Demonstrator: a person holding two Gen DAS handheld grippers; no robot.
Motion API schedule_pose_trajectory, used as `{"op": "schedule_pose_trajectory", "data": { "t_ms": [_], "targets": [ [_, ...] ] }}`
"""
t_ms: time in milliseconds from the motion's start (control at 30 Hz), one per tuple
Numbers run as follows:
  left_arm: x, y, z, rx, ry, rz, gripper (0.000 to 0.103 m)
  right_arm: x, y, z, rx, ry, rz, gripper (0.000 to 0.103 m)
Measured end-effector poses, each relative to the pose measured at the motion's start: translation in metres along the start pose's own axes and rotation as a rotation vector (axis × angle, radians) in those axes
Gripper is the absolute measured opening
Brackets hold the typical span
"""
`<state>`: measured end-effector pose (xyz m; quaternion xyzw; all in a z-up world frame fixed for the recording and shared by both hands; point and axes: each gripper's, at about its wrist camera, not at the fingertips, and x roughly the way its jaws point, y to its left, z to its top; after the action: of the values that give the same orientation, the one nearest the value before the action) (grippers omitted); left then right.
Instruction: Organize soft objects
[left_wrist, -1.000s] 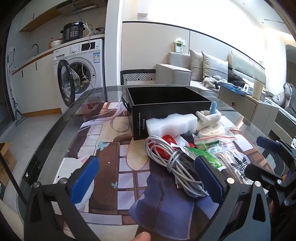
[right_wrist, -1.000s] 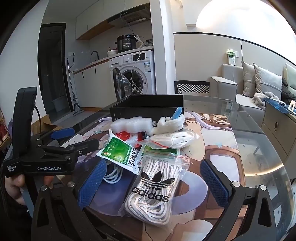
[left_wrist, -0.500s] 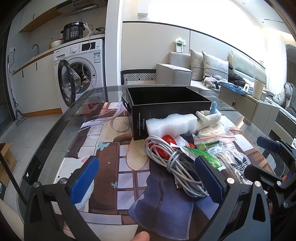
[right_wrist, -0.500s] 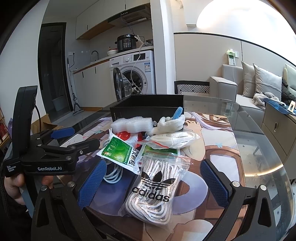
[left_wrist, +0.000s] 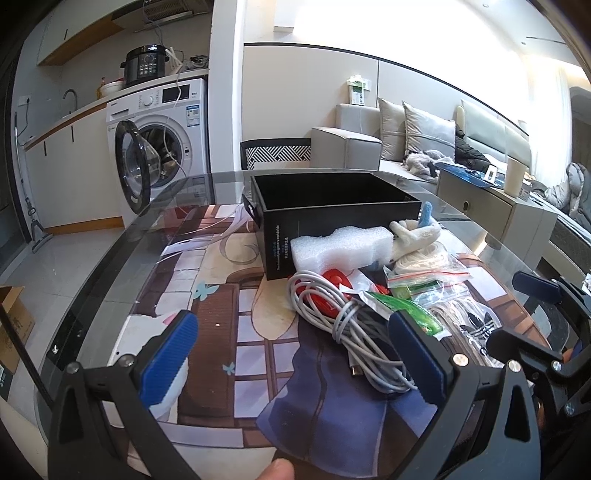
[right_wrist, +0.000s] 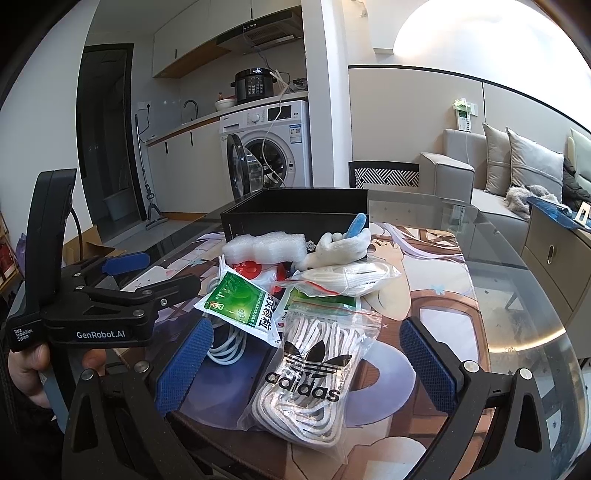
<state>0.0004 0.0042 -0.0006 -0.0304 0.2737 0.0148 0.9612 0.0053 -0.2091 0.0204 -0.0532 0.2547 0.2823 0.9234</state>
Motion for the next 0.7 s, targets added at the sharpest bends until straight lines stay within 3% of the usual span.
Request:
{"op": "schedule_pose_trajectory", "data": {
  "t_ms": [700],
  "targets": [
    [-0.0057, 0.0029, 0.0027, -0.006, 0.007, -0.023, 0.103, 0.0055, 0.0057, -0.0026, -0.026, 0.034, -0.023, 0.103]
  ]
}}
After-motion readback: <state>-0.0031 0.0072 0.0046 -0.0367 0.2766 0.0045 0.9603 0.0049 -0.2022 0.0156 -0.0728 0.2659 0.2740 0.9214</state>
